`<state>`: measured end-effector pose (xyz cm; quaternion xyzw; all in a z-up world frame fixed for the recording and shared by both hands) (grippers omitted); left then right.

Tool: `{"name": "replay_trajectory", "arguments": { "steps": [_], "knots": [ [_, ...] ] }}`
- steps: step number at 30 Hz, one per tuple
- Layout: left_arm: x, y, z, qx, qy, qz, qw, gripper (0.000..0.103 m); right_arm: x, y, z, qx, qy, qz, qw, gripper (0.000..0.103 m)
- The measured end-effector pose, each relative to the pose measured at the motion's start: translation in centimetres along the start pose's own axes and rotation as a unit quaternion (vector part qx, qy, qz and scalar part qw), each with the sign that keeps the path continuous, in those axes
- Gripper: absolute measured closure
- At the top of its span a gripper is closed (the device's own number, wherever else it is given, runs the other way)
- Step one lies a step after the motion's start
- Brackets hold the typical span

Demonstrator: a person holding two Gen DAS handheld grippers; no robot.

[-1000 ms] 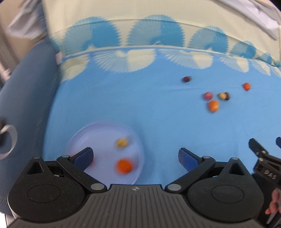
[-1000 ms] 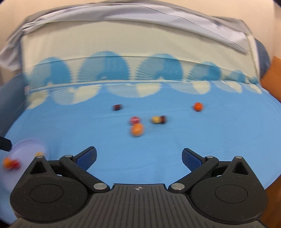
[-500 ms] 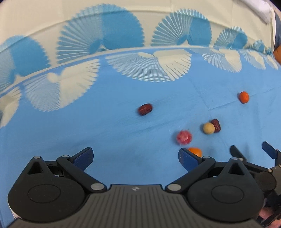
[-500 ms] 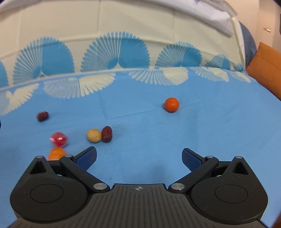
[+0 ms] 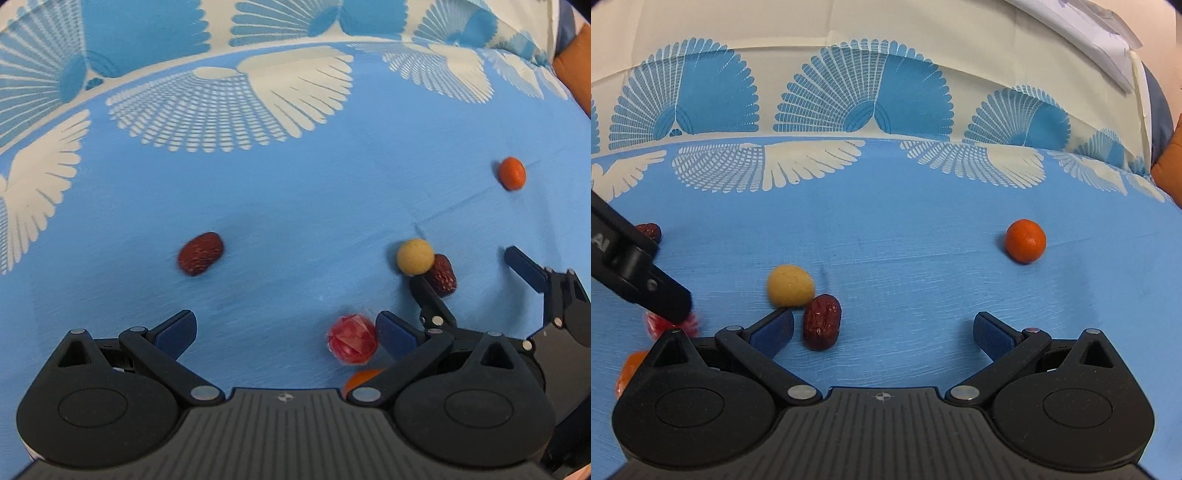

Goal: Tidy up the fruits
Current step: 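Grasp the wrapped red tomato with the left tool while the right tool grasps a dark red jujube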

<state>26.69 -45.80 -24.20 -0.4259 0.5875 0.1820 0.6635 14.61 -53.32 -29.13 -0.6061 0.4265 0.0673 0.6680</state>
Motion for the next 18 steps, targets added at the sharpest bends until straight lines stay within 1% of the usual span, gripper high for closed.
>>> {"name": "replay_trajectory", "arguments": {
  "steps": [6,8,12,13,14,15,16,17,18],
  "knots": [
    [-0.1,1.7,-0.6,0.018,0.011,0.017,0.9996,0.0,-0.3,0.2,-0.3,0.003,0.0,-0.003,1.0,0.003],
    [0.0,1.9,-0.8,0.022,0.016,0.014,0.9995,0.0,-0.5,0.4,-0.8,0.008,0.011,-0.002,1.0,0.003],
    [0.6,1.4,-0.7,0.008,0.015,0.017,0.9997,0.0,-0.4,0.6,-1.4,0.015,0.016,0.001,1.0,0.003],
    [0.6,1.3,-0.6,0.003,0.017,0.018,0.9997,0.003,-0.3,0.6,-1.3,0.01,0.019,0.0,1.0,0.004],
    [0.6,1.3,-0.4,-0.001,0.016,0.015,0.9998,0.01,-0.4,0.6,-1.1,0.006,0.019,-0.002,1.0,0.007],
    [0.4,1.2,-0.2,-0.005,0.007,0.01,0.9999,0.014,-0.4,0.5,-1.0,0.002,0.016,-0.004,1.0,0.009],
    [0.1,1.1,0.0,-0.007,0.003,0.001,1.0,0.026,-0.5,0.4,-0.8,-0.001,0.009,-0.008,1.0,0.019],
    [-0.4,1.1,-0.2,-0.004,0.013,-0.01,0.9999,0.059,-0.7,0.3,-0.5,-0.007,0.001,-0.013,1.0,0.037],
    [-0.8,1.1,-0.5,0.004,0.026,-0.013,0.9996,0.071,-0.8,0.1,0.0,-0.019,-0.011,-0.018,1.0,0.05]
  ]
}}
Point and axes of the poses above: each gripper's, at about its wrist camera, not at the fingertips, and x roughly the way its jaws point, z to its left, y to its underside, the point moved 8 cm from there along x, roughly the way its jaws point, and after that the axes turned 6 degrees about -x, right-handed, at the moved point
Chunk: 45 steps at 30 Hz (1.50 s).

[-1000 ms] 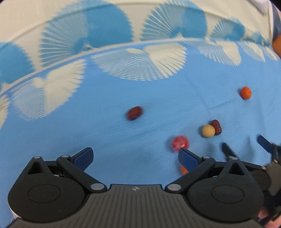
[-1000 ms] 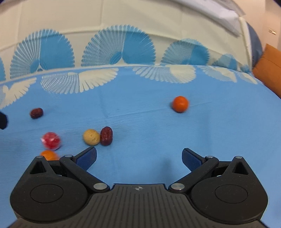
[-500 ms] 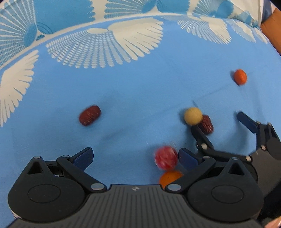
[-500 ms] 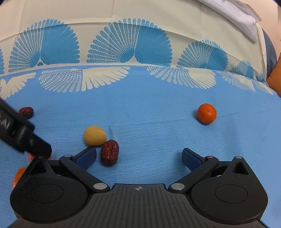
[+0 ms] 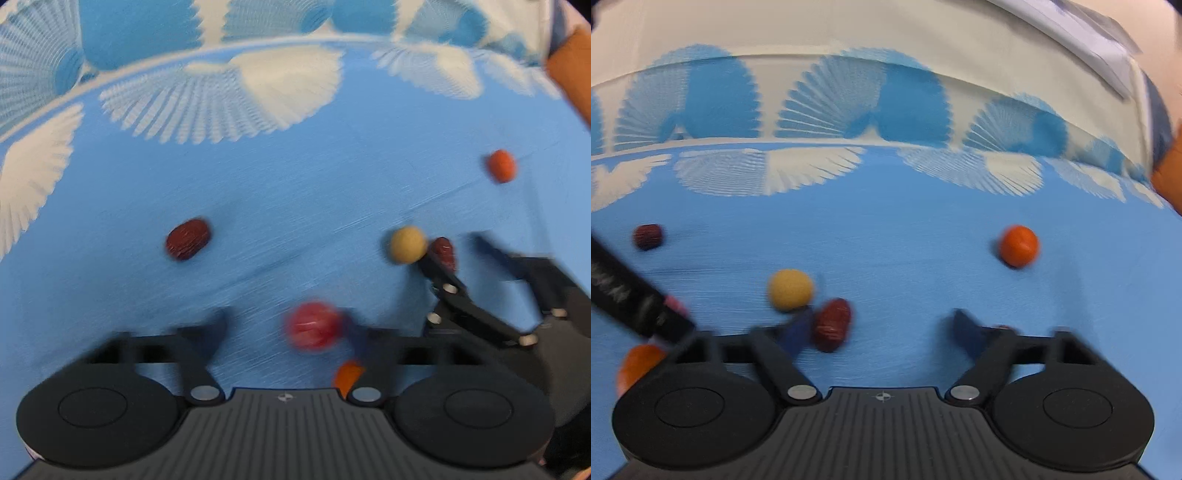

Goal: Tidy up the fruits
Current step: 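Grasp the wrapped red tomato with the left tool while the right tool grasps a dark red jujube, then carry the wrapped tomato in the left tool to the plate while the right tool carries the jujube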

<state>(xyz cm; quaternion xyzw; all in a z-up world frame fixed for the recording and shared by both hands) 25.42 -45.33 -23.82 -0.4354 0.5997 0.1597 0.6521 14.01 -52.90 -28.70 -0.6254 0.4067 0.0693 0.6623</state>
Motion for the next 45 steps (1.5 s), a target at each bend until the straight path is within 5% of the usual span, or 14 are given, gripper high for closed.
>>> {"name": "replay_trajectory", "arguments": {
  "steps": [1,2,4,8,12,22,29,36,45],
  "knots": [
    [-0.3,0.0,-0.1,0.001,0.002,0.002,1.0,0.07,-0.2,-0.2,0.6,-0.014,-0.008,-0.004,1.0,0.073],
    [-0.7,0.0,0.0,-0.005,-0.005,-0.004,1.0,0.07,-0.2,-0.2,0.9,-0.022,-0.007,-0.003,1.0,0.08],
    [-1.5,0.1,0.3,-0.006,-0.013,-0.009,0.9999,0.07,-0.3,-0.3,0.8,-0.017,-0.002,-0.002,1.0,0.08],
    [-5.5,1.7,2.5,-0.032,-0.022,-0.027,0.9989,0.07,-1.5,-0.2,-4.3,0.072,0.078,0.023,0.994,0.08],
    [-9.8,4.9,5.4,-0.053,-0.038,-0.027,0.9975,0.07,-6.3,-0.6,-6.9,0.141,0.091,0.008,0.986,0.08],
    [-22.7,18.0,11.5,-0.128,-0.105,-0.023,0.986,0.07,-23.0,-1.5,4.5,0.071,-0.061,-0.018,0.995,0.08],
    [-30.4,25.8,15.3,-0.183,-0.138,-0.056,0.9719,0.07,-31.9,-3.0,15.0,-0.007,-0.201,-0.026,0.979,0.08],
    [-34.9,32.5,17.2,-0.201,-0.156,-0.078,0.964,0.07,-38.8,-2.3,21.6,-0.071,-0.254,-0.033,0.964,0.08],
    [-35.9,37.7,17.8,-0.229,-0.131,-0.089,0.9605,0.07,-44.5,0.8,25.8,-0.145,-0.266,-0.036,0.952,0.08]
  ]
}}
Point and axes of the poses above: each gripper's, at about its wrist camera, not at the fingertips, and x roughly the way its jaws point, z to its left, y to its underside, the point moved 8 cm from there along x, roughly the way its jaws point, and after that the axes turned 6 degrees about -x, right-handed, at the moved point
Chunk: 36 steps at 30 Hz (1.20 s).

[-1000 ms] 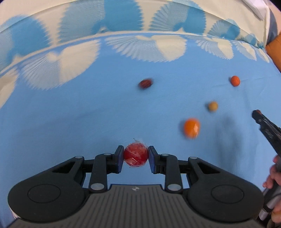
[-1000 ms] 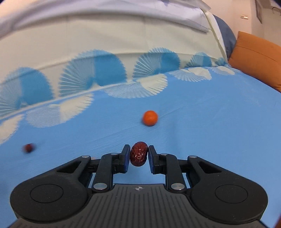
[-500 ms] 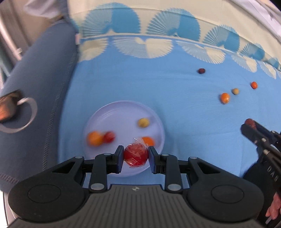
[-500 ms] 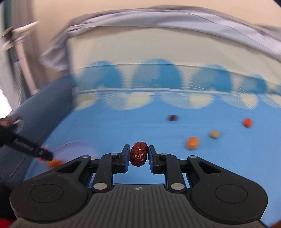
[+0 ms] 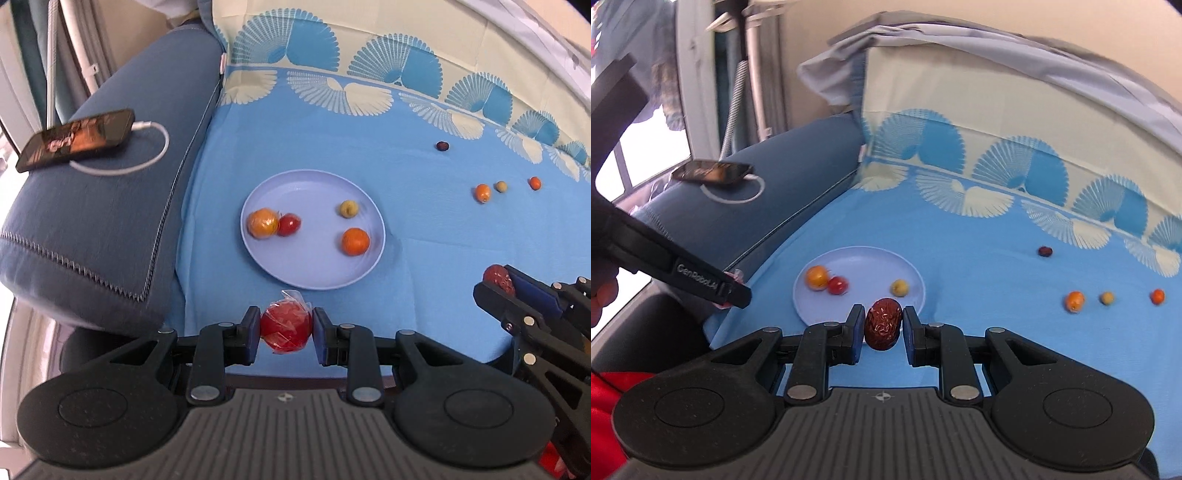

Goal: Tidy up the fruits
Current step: 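Carry the wrapped tomato in the left tool to the plate while the right tool carries the jujube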

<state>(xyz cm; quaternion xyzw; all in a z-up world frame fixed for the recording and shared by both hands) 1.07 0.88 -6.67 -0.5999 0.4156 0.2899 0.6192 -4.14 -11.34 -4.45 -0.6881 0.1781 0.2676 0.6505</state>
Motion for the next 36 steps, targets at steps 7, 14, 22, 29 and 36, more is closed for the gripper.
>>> {"name": "replay_trajectory", "arguments": {
  "steps": [7,14,22,29,36],
  "knots": [
    [-0.6,0.1,1.4,-0.025,0.013,-0.013,0.9995,0.07,-0.8,-0.4,1.3,-0.021,0.008,0.002,1.0,0.08],
    [-0.7,-0.1,1.4,-0.026,0.021,-0.017,0.9993,0.07,-0.6,-0.5,1.4,-0.035,0.008,0.005,0.999,0.08],
    [-0.4,-0.2,1.3,-0.022,0.024,-0.014,0.9994,0.07,-0.5,-0.4,1.4,-0.036,0.008,0.007,0.999,0.08],
    [-0.2,-0.2,1.0,-0.018,0.026,-0.01,0.9994,0.07,-0.4,-0.4,1.4,-0.035,0.008,0.007,0.999,0.08],
    [-0.2,-0.3,1.0,-0.018,0.026,-0.01,0.9995,0.07,-0.3,-0.3,1.4,-0.037,0.007,0.008,0.999,0.08]
  ]
}}
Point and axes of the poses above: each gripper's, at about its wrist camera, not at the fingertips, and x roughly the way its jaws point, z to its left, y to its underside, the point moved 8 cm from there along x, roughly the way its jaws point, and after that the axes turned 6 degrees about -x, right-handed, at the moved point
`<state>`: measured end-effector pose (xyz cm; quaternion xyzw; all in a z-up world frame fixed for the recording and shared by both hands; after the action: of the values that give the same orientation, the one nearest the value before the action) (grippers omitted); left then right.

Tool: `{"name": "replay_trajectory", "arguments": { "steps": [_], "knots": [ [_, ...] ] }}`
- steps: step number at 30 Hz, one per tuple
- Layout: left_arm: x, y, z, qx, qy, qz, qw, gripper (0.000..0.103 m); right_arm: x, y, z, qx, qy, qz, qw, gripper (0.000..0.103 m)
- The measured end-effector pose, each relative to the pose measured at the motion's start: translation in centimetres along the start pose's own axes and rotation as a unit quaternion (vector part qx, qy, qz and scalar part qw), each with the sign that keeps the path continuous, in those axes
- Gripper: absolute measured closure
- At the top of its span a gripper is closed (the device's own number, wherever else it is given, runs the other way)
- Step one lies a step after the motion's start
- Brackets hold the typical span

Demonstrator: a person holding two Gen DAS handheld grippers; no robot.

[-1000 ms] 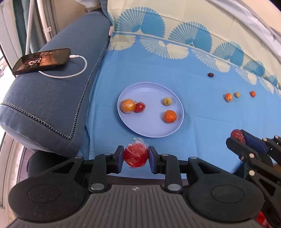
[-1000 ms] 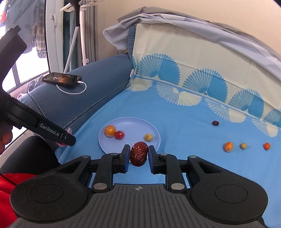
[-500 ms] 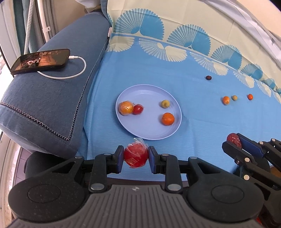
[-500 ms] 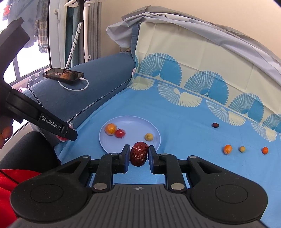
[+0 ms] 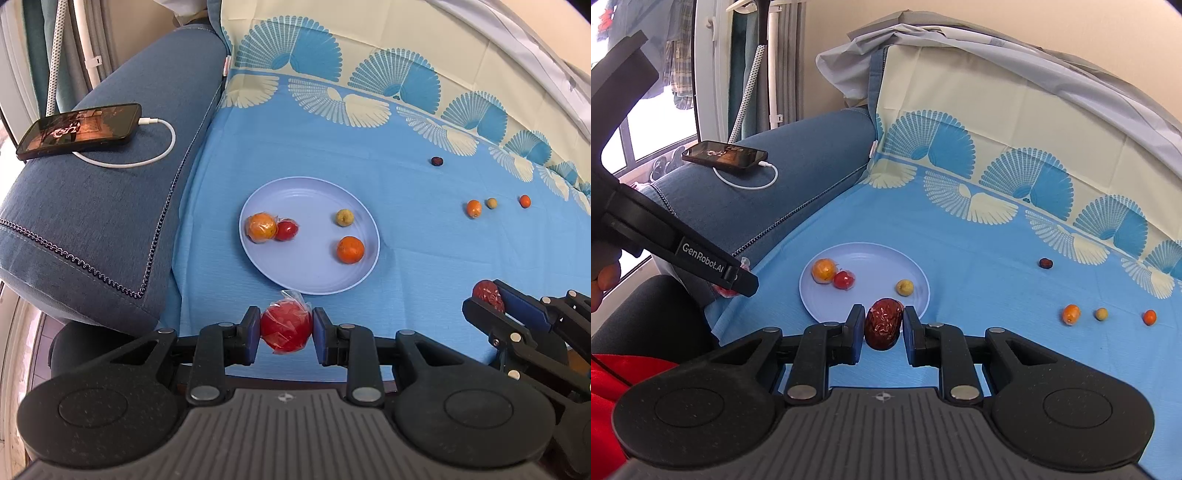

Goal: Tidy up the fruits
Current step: 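Carry the wrapped tomato in the left tool to the plate while the right tool carries the jujube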

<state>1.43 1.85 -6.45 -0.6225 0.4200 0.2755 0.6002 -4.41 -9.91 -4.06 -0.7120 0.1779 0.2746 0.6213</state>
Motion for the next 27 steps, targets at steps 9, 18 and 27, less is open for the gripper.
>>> {"name": "replay_trajectory", "arguments": {
  "steps": [9,18,27],
  "knots": [
    [0.4,-0.2,0.3,-0.005,0.0,0.003,1.0,0.07,0.2,0.0,0.1,-0.001,-0.002,0.005,1.0,0.08],
    [1.3,-0.9,0.8,-0.011,-0.002,0.006,0.9999,0.07,0.9,0.1,0.0,-0.004,-0.005,0.012,1.0,0.08],
    [2.7,-3.3,1.4,-0.014,-0.013,-0.006,0.9998,0.07,2.9,-0.3,-0.1,0.001,-0.01,0.021,1.0,0.08]
  ]
}}
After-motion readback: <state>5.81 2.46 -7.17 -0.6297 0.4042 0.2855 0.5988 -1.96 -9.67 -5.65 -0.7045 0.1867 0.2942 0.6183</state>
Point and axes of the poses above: each gripper's, at about its wrist camera, not at the fingertips, and x roughly the way its jaws point, z to its left, y to its underside, the point moved 8 cm from there along x, roughly the way its jaws point, and after that the axes turned 6 degrees about -x, right-handed, at the moved point
